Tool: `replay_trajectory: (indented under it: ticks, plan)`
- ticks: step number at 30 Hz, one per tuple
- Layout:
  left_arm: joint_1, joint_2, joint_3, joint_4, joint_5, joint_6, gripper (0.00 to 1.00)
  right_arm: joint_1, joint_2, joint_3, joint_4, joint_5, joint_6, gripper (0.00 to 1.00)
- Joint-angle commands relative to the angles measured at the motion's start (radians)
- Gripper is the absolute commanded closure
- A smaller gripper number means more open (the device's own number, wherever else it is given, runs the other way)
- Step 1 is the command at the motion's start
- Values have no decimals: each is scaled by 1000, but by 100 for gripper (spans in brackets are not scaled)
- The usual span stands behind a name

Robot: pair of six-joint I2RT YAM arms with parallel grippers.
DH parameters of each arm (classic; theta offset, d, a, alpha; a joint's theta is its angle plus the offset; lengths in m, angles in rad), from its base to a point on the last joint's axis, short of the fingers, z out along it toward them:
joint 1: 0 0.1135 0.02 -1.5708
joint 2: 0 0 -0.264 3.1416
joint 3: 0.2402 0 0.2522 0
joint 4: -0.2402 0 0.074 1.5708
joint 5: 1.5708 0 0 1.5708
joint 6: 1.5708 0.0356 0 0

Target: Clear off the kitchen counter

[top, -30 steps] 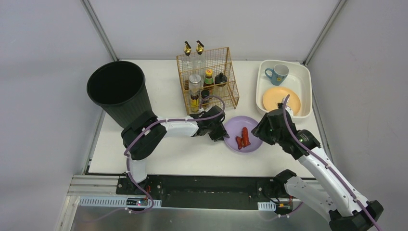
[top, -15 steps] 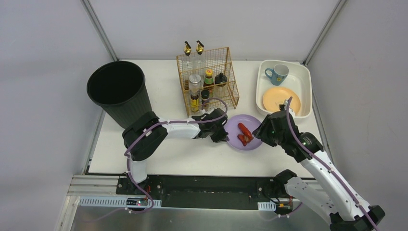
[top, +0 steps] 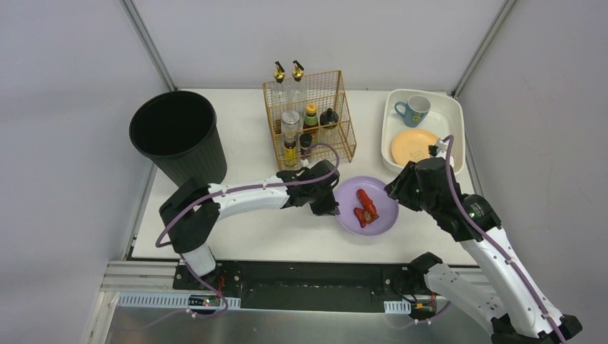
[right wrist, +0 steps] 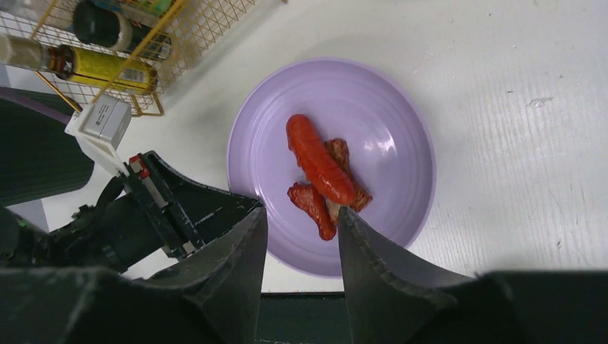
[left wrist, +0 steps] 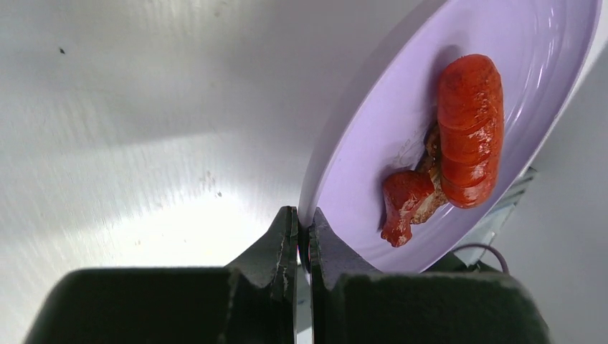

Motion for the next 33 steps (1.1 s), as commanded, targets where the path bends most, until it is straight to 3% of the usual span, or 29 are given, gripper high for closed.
replay_trajectory:
  ticks: [1,10,23,33]
  plan:
    - [-7,-134,85,-51,17,48,100,-5,1,100,-67,59,-34,57]
    - [27,-196,303,-274,45,144,100,-6,15,166,-82,41,-19,58]
    - [338,-240,589,-526,151,265,100,-5,-42,178,-112,62,3,58]
    - [488,-245,645,-593,182,307,100,-5,-66,145,-101,45,12,58]
